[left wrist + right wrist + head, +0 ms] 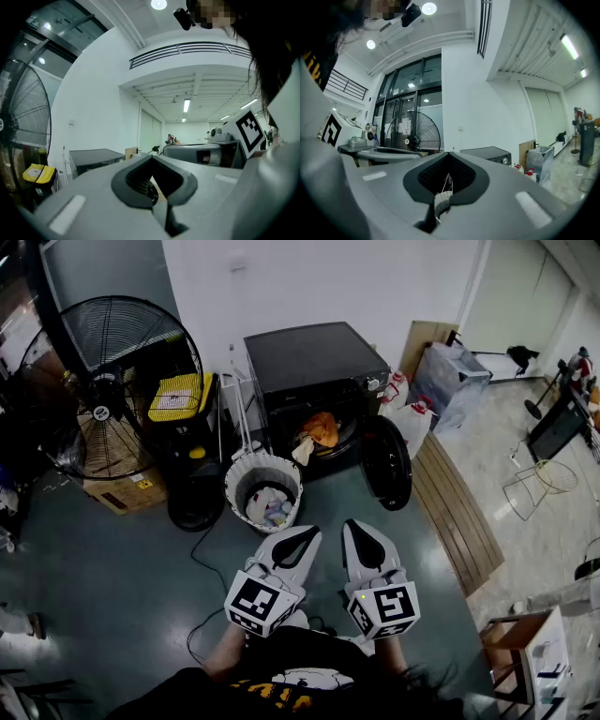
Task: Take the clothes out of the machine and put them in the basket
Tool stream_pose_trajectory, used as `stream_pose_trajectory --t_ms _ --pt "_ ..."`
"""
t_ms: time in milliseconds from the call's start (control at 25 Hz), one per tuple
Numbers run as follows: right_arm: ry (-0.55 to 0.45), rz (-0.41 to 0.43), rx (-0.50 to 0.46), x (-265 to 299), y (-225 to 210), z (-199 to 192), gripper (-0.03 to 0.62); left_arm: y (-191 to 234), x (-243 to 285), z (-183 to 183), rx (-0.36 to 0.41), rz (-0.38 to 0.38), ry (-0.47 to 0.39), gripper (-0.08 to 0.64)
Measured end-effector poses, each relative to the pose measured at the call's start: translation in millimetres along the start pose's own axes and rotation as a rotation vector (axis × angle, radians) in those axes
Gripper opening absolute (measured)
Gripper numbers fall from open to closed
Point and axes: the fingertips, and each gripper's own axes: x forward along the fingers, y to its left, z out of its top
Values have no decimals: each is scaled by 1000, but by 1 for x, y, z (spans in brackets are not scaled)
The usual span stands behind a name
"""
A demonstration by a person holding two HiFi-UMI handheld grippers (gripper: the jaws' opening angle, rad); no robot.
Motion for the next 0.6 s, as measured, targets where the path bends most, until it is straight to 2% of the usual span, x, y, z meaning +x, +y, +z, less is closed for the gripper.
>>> stream_pose_trajectory --t_ms 160,400,600 --pt "-16 0 34 10 1 0 11 7 2 -3 4 -15 3 0" --pt "-11 -8 33 28 7 -6 11 26 0 -4 24 -19 12 0" --pt "-1 -18 27 40 10 -14 11 43 -1 -9 6 -23 11 0"
